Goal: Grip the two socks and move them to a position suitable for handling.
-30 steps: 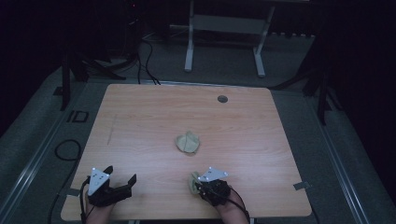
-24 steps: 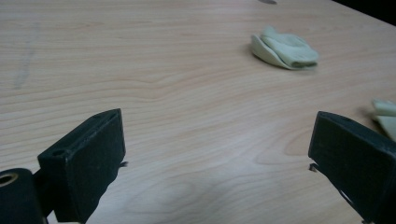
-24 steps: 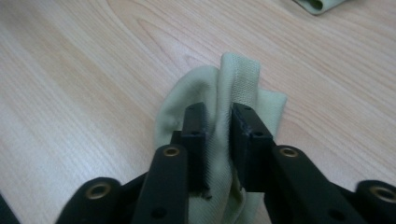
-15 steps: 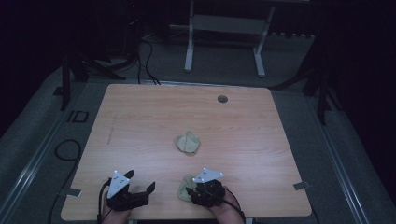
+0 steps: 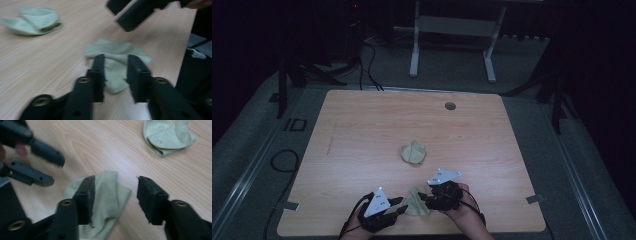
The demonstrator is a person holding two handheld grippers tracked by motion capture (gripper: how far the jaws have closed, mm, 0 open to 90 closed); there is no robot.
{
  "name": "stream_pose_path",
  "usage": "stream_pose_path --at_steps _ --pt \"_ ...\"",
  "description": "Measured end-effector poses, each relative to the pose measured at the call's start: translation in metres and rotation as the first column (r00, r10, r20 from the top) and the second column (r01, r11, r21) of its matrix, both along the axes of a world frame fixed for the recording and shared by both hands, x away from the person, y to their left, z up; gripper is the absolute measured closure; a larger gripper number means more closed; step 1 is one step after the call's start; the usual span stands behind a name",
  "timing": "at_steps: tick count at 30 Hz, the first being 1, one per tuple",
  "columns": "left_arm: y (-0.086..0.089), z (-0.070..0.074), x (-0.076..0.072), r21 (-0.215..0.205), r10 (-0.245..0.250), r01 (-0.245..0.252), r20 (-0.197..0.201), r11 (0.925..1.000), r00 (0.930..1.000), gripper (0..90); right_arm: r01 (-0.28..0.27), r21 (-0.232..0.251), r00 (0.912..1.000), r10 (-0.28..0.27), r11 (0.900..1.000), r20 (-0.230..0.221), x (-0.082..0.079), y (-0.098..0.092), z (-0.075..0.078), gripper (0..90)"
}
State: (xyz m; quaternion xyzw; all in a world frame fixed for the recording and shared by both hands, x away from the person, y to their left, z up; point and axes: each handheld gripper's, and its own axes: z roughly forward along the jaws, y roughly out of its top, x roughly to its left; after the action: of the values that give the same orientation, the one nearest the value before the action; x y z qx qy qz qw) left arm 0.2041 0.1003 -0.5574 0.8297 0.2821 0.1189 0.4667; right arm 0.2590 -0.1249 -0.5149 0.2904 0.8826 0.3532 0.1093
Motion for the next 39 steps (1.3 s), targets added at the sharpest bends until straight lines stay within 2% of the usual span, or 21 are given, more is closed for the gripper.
stream_pose_path --at_steps 4,5,8,9,10,11,13,14,16,19,22,23,25,28,30,33,39 --pt "-0.009 -0.004 0.008 0.060 -0.030 0.033 -0.045 0.9976 0.9985 88.4 -0.026 -0.015 0.9975 0.025 1.000 -0.067 0.010 0.005 -0.013 56.6" --pt "-0.011 -0.005 0.009 0.071 -0.032 0.035 -0.045 0.9969 0.9985 88.4 -0.026 -0.015 0.9975 0.025 1.000 -0.067 0.010 0.005 -0.013 56.6" --pt "-0.016 -0.011 0.016 0.121 -0.053 0.063 -0.082 0.9906 0.9953 89.2 -0.026 -0.040 0.9966 0.023 0.999 -0.079 0.013 0.008 -0.020 59.0" --pt "-0.017 -0.012 0.018 0.136 -0.045 0.057 -0.090 0.9890 0.9950 89.2 -0.028 -0.046 0.9956 0.023 0.999 -0.091 0.015 0.008 -0.023 59.4" --pt "-0.018 -0.014 0.020 0.141 -0.039 0.053 -0.101 0.9887 0.9941 89.3 -0.023 -0.048 0.9947 0.018 0.999 -0.101 0.016 0.008 -0.025 61.0" --pt "-0.018 -0.015 0.021 0.128 -0.039 0.052 -0.106 0.9904 0.9937 89.3 -0.028 -0.051 0.9933 0.022 0.998 -0.114 0.017 0.008 -0.027 62.1" --pt "-0.017 -0.015 0.024 0.126 -0.030 0.044 -0.111 0.9910 0.9934 89.3 -0.035 -0.056 0.9930 0.028 0.998 -0.114 0.017 0.008 -0.029 62.2" --pt "-0.017 -0.015 0.025 0.125 -0.030 0.045 -0.116 0.9912 0.9928 89.3 -0.052 -0.078 0.9897 0.041 0.996 -0.137 0.017 0.010 -0.034 63.8" --pt "-0.016 -0.016 0.028 0.118 -0.017 0.031 -0.117 0.9926 0.9930 89.3 -0.060 -0.096 0.9915 0.048 0.994 -0.121 0.015 0.010 -0.034 68.0" --pt "-0.016 -0.015 0.029 0.140 -0.028 0.043 -0.107 0.9893 0.9939 89.4 -0.062 -0.123 0.9932 0.050 0.990 -0.106 0.011 0.012 -0.034 75.2" --pt "-0.016 -0.014 0.028 0.157 -0.037 0.052 -0.093 0.9862 0.9950 89.4 -0.044 -0.107 0.9931 0.032 0.993 -0.113 0.012 0.011 -0.033 82.3" --pt "-0.016 -0.014 0.027 0.156 -0.036 0.050 -0.092 0.9865 0.9952 89.4 -0.032 -0.105 0.9945 0.022 0.994 -0.103 0.012 0.010 -0.032 83.5" --pt "-0.016 -0.014 0.027 0.153 -0.037 0.051 -0.093 0.9869 0.9950 89.4 -0.026 -0.104 0.9954 0.016 0.994 -0.095 0.010 0.009 -0.030 84.0" --pt "-0.015 -0.015 0.028 0.144 -0.042 0.056 -0.095 0.9880 0.9945 89.5 -0.035 -0.103 0.9975 0.028 0.994 -0.064 0.003 0.005 -0.019 84.1" --pt "-0.015 -0.015 0.028 0.143 -0.041 0.054 -0.094 0.9882 0.9947 89.5 -0.017 -0.109 0.9983 0.011 0.994 -0.057 0.001 0.002 -0.013 84.1" --pt "-0.015 -0.015 0.028 0.148 -0.045 0.057 -0.089 0.9874 0.9951 89.5 0.016 -0.086 0.9987 -0.020 0.996 -0.046 -0.001 -0.009 -0.001 84.0" --pt "-0.015 -0.015 0.028 0.145 -0.051 0.064 -0.092 0.9873 0.9945 89.5 0.056 -0.059 0.9976 -0.059 0.997 -0.036 -0.004 -0.031 0.009 83.9"
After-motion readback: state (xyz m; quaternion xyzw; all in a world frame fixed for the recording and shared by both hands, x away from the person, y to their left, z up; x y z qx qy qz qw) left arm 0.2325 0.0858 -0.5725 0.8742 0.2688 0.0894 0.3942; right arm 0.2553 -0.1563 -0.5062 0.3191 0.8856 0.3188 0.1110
